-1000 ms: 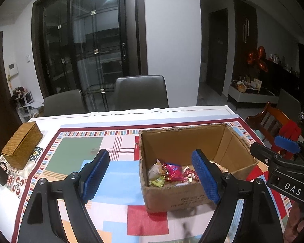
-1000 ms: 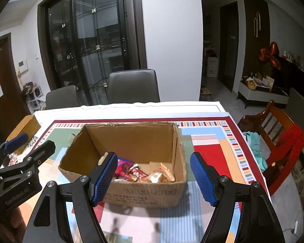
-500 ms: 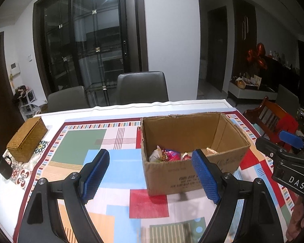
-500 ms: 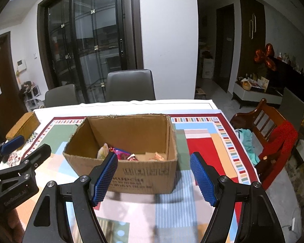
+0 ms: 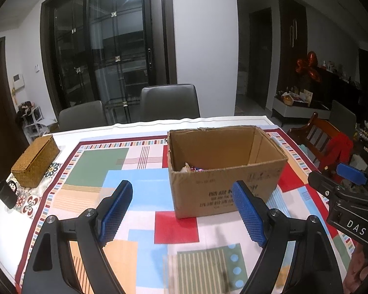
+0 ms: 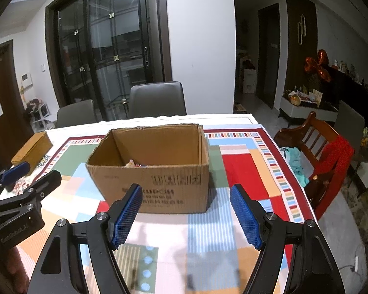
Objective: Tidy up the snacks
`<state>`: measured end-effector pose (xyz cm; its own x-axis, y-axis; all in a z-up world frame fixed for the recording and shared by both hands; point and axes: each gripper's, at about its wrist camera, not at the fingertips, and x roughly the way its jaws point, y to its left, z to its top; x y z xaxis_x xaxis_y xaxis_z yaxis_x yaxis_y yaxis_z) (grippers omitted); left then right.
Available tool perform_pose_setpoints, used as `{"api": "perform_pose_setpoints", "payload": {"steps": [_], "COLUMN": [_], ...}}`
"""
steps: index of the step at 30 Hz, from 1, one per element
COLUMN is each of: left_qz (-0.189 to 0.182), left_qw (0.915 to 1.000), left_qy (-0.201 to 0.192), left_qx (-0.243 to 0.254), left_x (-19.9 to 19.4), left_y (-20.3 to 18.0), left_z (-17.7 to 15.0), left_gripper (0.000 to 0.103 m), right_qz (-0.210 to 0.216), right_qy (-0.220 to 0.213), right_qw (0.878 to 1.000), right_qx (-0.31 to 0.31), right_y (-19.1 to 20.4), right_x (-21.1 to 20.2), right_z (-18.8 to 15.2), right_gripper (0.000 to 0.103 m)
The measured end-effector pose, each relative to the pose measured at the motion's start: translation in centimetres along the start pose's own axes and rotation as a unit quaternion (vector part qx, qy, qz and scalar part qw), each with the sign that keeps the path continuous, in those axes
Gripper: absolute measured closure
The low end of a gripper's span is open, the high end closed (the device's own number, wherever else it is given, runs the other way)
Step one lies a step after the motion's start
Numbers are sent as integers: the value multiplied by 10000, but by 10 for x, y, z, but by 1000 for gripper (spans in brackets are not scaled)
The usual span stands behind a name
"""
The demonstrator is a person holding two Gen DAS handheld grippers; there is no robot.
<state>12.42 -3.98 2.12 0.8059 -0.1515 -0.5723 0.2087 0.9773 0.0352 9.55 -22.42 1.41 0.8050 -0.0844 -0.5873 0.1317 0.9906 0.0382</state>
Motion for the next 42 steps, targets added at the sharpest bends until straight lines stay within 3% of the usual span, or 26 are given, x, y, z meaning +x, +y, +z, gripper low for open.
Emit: {"api": "perform_pose_setpoints", "payload": {"steps": [25,37,42], "left_qz": [-20,13,113], "left_qw": [9988,9988,9991], "left_qy": [439,441,250], "left_qx": [-205,-191,-318], "left_x": [-43,-67,-80], "left_y": [-5,-8,-4], "left_z": [-69,-103,-107], "left_gripper": [20,20,20], "right_qz": [-149,-311,-310], "right_qy": [31,-199,-316], "right_qw": [9999,9991,9987], "right_qx": [67,220,232], "right_y": [-4,-7,-6], "right_x": [-47,-75,-85], "right_z": [-62,-88,-92], "right_gripper": [28,28,28]}}
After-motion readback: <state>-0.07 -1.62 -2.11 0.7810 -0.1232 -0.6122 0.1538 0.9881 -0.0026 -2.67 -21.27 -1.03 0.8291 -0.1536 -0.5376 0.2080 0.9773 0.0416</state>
